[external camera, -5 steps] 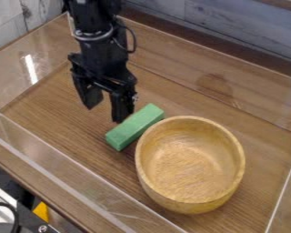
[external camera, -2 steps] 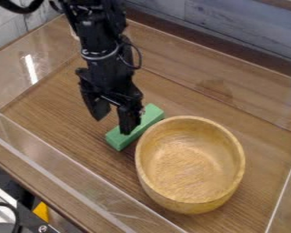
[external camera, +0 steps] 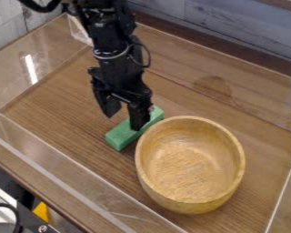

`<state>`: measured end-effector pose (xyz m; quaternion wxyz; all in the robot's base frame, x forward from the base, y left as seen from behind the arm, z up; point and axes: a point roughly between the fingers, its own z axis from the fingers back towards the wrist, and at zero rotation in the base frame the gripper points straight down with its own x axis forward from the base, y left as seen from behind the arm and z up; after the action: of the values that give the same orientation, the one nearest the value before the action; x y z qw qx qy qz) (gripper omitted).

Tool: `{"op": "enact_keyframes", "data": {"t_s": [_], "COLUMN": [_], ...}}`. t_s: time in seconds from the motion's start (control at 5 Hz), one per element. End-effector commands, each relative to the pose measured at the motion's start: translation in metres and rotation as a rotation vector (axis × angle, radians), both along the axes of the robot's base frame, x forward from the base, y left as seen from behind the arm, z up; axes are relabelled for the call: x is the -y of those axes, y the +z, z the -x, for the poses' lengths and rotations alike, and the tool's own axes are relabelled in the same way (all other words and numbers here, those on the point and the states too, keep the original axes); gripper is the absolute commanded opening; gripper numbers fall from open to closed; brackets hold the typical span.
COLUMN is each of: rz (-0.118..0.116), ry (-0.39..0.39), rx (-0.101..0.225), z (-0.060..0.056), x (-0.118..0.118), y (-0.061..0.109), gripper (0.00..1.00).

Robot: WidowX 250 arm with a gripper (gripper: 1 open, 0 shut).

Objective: Put the green block in the brown bowl

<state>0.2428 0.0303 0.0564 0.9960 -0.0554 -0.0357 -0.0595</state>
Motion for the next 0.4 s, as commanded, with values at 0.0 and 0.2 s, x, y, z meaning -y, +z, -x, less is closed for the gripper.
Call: {"op": "enact_keyframes", "data": {"t_s": [0.0, 0.2], "rz": [-0.006, -0.006], "ry": [0.011, 0.022], "rx": [0.050, 0.062], "z": [-0.0065, -0.0046], "x": [0.0010, 0.0019], "y": [0.0195, 0.0286], "gripper": [1.00, 1.00]}}
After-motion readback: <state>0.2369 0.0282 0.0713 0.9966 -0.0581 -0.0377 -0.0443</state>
